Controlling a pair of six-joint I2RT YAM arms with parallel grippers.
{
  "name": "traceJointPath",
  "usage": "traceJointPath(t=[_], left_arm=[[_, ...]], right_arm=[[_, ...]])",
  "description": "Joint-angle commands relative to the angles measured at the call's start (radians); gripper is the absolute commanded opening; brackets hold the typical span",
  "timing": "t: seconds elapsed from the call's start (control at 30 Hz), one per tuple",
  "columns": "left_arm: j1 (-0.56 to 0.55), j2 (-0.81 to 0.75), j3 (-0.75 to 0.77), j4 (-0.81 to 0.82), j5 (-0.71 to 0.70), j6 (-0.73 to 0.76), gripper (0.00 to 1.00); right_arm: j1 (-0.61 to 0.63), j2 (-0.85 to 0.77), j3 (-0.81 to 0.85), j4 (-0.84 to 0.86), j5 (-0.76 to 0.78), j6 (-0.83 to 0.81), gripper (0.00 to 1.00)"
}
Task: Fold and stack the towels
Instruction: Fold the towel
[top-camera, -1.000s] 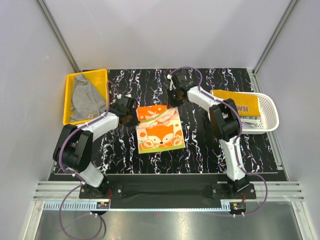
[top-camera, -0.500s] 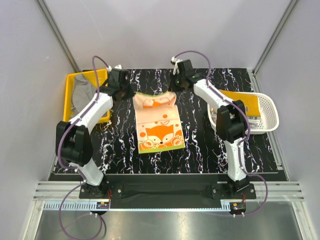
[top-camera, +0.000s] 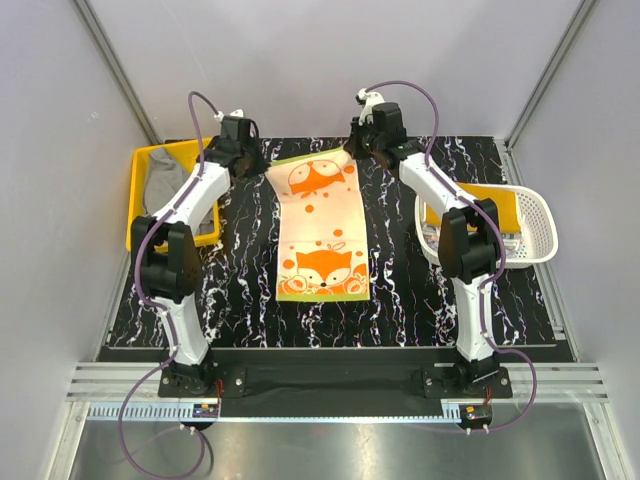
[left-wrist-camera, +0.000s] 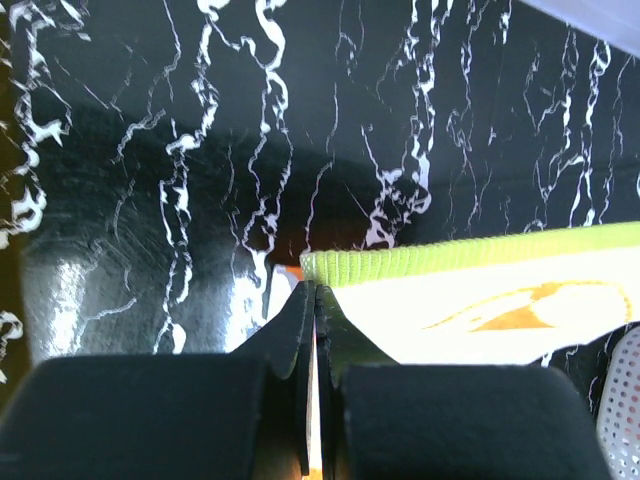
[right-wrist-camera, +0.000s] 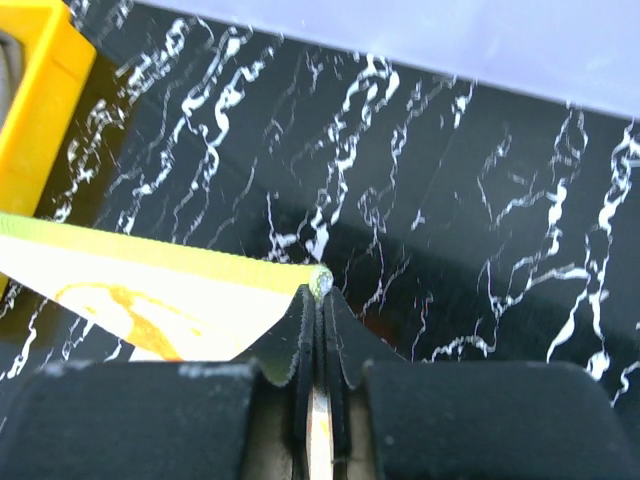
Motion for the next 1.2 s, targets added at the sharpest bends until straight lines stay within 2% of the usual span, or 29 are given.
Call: traceJointPath(t=[0.0, 0.13, 0.23, 0.27, 0.47, 0.83, 1.17], left_arm=[[0.03, 0.005, 0.075, 0.028, 0.048, 0.037, 0.0], [0.033, -0.007, 0.068, 0.035, 0.121, 0.06, 0.0], [0.025, -0.069, -0.035, 0.066, 0.141, 0.039, 0.0], [0.021, -0.085, -0.11, 0.078, 0.144, 0.031, 0.0], [-0.005, -0.192, -0.288, 0.117, 0.162, -0.006, 0.0], [-0.124, -0.35, -0.555, 0.134, 0.104, -0.009, 0.0], [-0.17, -0.458, -0.67, 0.134, 0.032, -0.029, 0.0]], right_arm=[[0.001, -0.052, 0.007, 0.113, 0.0, -0.028, 0.0], [0.001, -0.098, -0.067, 0.146, -0.002, -0.011, 0.0], [0.001, -0.15, -0.181, 0.185, -0.008, 0.008, 0.0], [0.003, -0.167, -0.212, 0.191, -0.017, 0.015, 0.0], [0.004, -0.316, -0.467, 0.3, -0.054, 0.084, 0.0], [0.049, -0.526, -0.841, 0.376, -0.043, 0.196, 0.0], [0.088, -0.641, -1.029, 0.424, -0.018, 0.242, 0.0]])
